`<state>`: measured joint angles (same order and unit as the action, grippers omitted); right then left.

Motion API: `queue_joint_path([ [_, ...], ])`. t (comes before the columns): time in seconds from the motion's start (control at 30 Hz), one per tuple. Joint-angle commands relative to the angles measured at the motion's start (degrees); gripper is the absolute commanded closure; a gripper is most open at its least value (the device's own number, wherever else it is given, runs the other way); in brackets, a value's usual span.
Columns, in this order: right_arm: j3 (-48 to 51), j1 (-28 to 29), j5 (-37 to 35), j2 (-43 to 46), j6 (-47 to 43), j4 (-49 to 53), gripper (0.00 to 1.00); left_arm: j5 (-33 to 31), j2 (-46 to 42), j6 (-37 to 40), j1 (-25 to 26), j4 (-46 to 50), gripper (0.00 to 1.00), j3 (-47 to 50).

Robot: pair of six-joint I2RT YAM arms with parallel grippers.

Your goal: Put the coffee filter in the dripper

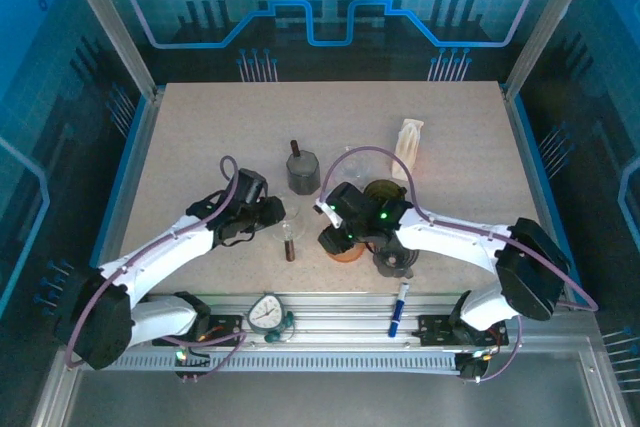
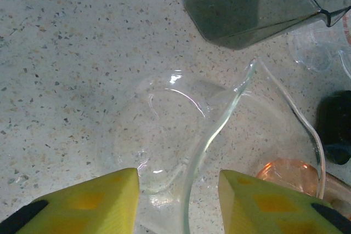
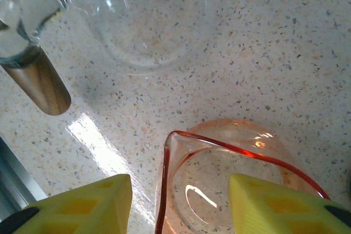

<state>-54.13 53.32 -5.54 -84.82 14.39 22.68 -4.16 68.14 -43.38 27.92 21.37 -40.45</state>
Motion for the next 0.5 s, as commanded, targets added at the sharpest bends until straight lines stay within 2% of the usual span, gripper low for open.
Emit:
queue_joint_path([
  [0.0,-2.24,1.21,-0.41,-1.61,-0.97,1.85,0.55,-1.11,0.85,1.33,0.26,1.00,0.56,-2.37],
  [0.33,-3.22,3.87,0.40,-3.51,-1.30,1.52,0.81,-0.99,1.67,1.67,-0.24,0.99,0.56,-3.47],
  [0.47,-3.63,4.87,0.62,-3.56,-1.12,1.83,0.86,-0.85,1.47,1.80,-0.45,1.05,0.56,-3.67],
])
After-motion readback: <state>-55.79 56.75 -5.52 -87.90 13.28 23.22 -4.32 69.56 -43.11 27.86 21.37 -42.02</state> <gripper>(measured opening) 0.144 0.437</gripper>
